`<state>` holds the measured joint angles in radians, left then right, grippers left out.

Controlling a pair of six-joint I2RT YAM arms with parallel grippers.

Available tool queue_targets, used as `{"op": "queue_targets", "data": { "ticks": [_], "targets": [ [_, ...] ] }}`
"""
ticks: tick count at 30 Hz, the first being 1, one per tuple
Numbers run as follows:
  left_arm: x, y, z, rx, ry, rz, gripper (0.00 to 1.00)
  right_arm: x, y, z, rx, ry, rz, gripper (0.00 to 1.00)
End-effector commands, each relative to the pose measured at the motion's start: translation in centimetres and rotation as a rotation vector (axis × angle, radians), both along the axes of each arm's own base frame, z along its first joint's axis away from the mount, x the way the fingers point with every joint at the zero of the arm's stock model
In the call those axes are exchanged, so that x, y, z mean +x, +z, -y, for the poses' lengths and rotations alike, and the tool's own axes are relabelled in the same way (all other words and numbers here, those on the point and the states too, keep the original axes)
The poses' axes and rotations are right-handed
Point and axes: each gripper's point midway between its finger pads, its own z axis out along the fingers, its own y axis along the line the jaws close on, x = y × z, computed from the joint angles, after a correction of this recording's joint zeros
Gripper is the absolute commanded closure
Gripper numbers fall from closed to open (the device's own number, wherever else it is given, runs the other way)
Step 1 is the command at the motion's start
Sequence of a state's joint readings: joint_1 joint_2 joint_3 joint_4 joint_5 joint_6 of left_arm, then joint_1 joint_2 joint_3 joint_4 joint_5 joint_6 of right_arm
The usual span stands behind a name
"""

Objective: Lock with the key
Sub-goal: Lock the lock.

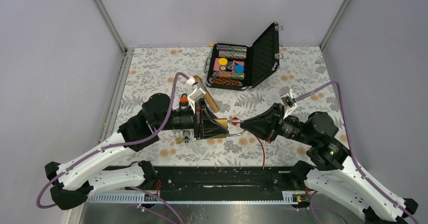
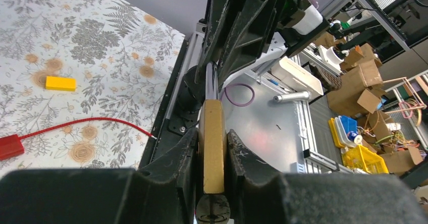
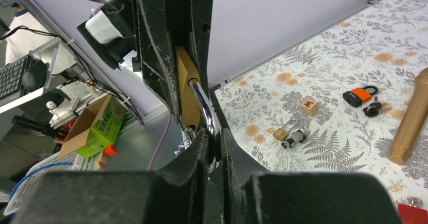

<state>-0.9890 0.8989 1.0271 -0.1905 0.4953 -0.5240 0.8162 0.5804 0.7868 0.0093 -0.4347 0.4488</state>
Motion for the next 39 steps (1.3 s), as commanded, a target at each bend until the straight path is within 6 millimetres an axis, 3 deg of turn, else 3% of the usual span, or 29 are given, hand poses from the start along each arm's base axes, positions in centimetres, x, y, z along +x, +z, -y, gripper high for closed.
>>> {"op": "queue_targets", "data": {
  "ticks": [1,3,6,8,11,12,16,19,23,27,39],
  "targets": [
    [-1.7,6.5,-0.6,-0.205,-0.075,0.095,1.00,-0.9,0.3,-0.1,0.062,0.049,0.080,0.78],
    [-1.8,6.0,-0.5,-0.198,-0.083,0.066,1.00,-1.3,0.2,-0.1,0.073,0.067,0.095,0.55],
    [-2.2,6.3,-0.5,-0.219,-0.104,0.053,1.00,-1.2,0.0,-0.2,0.089,0.066,0.090,0.42],
    [-2.5,6.3,-0.7,-0.227,-0.113,0.059,1.00,-1.3,-0.1,-0.4,0.100,0.081,0.072,0.45],
    [-2.8,5.8,-1.1,-0.216,-0.126,0.098,1.00,-1.5,0.0,-0.7,0.152,0.102,0.026,0.67],
    [-3.1,5.3,-1.1,-0.205,-0.141,0.116,1.00,-1.9,0.1,-0.8,0.177,0.121,0.025,0.68],
    [-3.5,4.0,-1.4,-0.168,-0.162,0.137,1.00,-3.1,0.6,-0.7,0.236,0.183,0.048,0.55],
    [-3.5,3.9,-1.5,-0.161,-0.167,0.146,1.00,-3.4,0.8,-0.7,0.240,0.204,0.063,0.54],
    [-3.1,3.6,-1.3,-0.144,-0.148,0.144,1.00,-4.1,1.3,-0.5,0.256,0.238,0.076,0.73],
    [-2.9,3.5,-1.0,-0.145,-0.149,0.130,1.00,-3.9,1.3,-0.7,0.250,0.235,0.061,0.99],
    [-2.6,2.3,1.0,-0.141,-0.175,0.048,1.00,-2.4,0.8,-1.5,0.267,0.192,0.006,1.00]
  ]
}}
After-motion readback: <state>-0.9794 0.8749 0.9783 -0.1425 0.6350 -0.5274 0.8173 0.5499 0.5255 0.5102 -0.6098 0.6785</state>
